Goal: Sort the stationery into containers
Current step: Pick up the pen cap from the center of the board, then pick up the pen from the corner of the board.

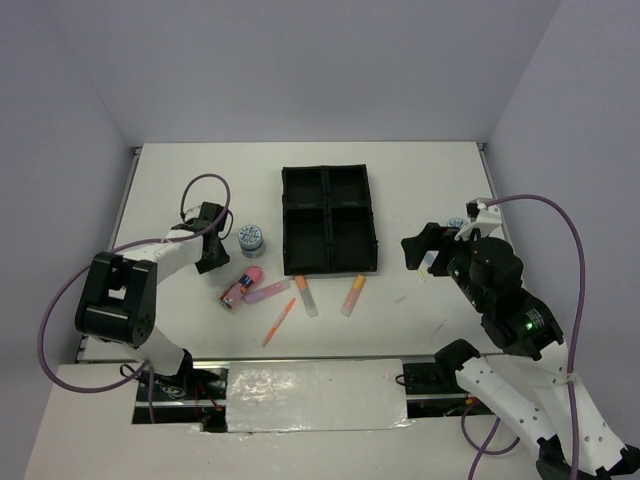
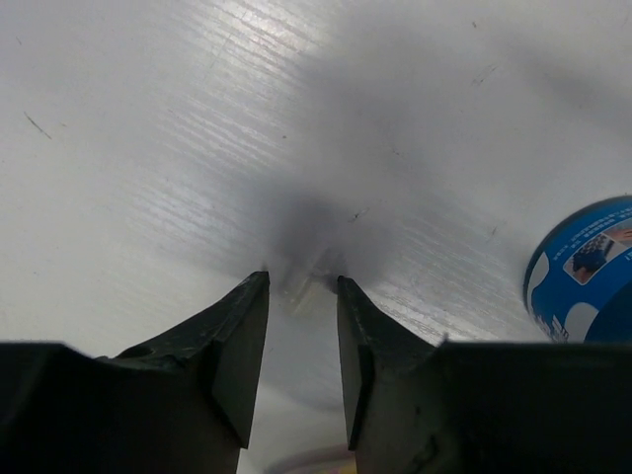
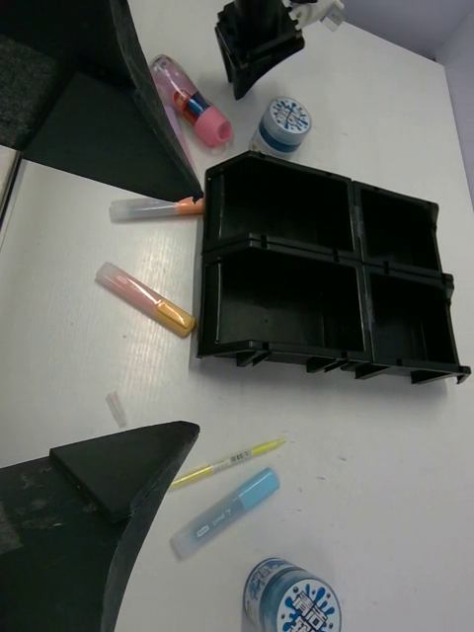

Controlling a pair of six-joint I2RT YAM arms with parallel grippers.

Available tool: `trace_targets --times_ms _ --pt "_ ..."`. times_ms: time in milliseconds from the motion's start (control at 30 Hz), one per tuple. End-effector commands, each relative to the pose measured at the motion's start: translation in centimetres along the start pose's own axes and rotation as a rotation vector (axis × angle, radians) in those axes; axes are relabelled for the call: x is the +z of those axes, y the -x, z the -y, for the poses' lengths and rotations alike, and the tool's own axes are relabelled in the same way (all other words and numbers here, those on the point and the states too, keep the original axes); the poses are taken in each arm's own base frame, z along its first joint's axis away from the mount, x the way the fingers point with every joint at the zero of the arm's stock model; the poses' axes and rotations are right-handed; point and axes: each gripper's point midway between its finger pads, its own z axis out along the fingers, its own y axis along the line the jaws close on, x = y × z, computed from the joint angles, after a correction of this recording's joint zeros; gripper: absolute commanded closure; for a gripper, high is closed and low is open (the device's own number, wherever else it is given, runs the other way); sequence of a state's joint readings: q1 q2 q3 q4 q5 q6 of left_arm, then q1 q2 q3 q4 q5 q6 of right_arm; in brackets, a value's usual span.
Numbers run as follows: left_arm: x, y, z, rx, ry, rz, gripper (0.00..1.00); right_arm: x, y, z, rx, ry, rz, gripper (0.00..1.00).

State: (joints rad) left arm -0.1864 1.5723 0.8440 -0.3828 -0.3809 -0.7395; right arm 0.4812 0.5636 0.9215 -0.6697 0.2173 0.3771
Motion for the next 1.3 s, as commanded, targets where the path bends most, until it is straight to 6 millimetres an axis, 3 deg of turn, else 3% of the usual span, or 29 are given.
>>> trace_targets --times_ms 0,200,267,367,500,600,633,700,733,800,867,933,967,1067,1167,1233,1267 --pt "0.4 -0.2 -0.3 0.005 0.026 -0.024 0.55 -0.2 0.5 -0.1 0.000 0.008 0.030 0.00" --pt "0.8 -0.7 -0.7 -0.007 0.022 -0.036 0.70 -0.8 1.0 -0.5 0.005 0.028 0.039 0.00" --pt "1.0 -1.0 -0.6 -0.013 0.004 -0.046 0.84 -0.7 1.0 -0.6 0.001 0.032 0.036 0.00" --pt "1.1 -1.0 -0.9 -0.023 0.010 -0.051 0.99 -0.5 0.6 -0.9 -0.001 0.049 0.019 0.00" --pt "1.2 -1.3 -0.8 -0.032 -0.008 -0.060 1.00 -0.4 0.3 -1.4 -0.010 0.078 0.004 0.00" --pt "0.6 -1.2 -0.6 -0.046 -0.032 -0.054 1.00 0.2 -0.6 -3.1 -0.051 0.179 -0.034 0.00" --pt "-0.3 -0.5 -0.5 -0.060 -0.053 -0.027 1.00 0.5 -1.6 -4.5 -0.057 0.253 -0.074 0.00" --pt "-1.7 0.5 -0.3 -0.077 -0.080 0.005 1.00 2.4 -4.1 -5.0 -0.038 0.262 -0.176 0.00" --pt "-3.4 1.8 -0.1 -0.098 -0.114 0.055 1.00 3.1 -5.3 -5.3 0.000 0.259 -0.226 0.00" --pt "-5.6 3.3 -0.3 -0.118 -0.135 0.108 1.00 5.0 -8.3 -5.7 0.017 0.198 -0.319 0.01" --pt "-8.8 5.4 -0.5 -0.144 -0.186 0.193 1.00 5.7 -9.9 -6.3 0.046 0.093 -0.326 0.01" --pt "-12.0 7.0 -1.0 -0.136 -0.220 0.259 1.00 6.5 -11.2 -8.2 0.095 0.040 -0.348 0.01" --pt "-13.5 8.0 -1.2 -0.121 -0.230 0.293 1.00 6.8 -12.9 -9.1 0.061 -0.006 -0.361 0.00" --pt "-16.7 8.7 -2.1 -0.085 -0.262 0.341 1.00 7.2 -13.6 -11.9 0.142 -0.062 -0.344 0.00" --pt "-20.4 9.5 -2.5 -0.038 -0.338 0.422 1.00 8.0 -16.0 -14.7 0.145 -0.142 -0.350 0.00" --pt "-22.7 10.4 -3.9 -0.034 -0.344 0.533 1.00 8.9 -18.3 -16.5 0.137 -0.205 -0.378 0.00" --pt "-23.3 10.7 -4.8 -0.035 -0.323 0.574 1.00 9.6 -20.6 -16.6 0.099 -0.245 -0.410 0.01"
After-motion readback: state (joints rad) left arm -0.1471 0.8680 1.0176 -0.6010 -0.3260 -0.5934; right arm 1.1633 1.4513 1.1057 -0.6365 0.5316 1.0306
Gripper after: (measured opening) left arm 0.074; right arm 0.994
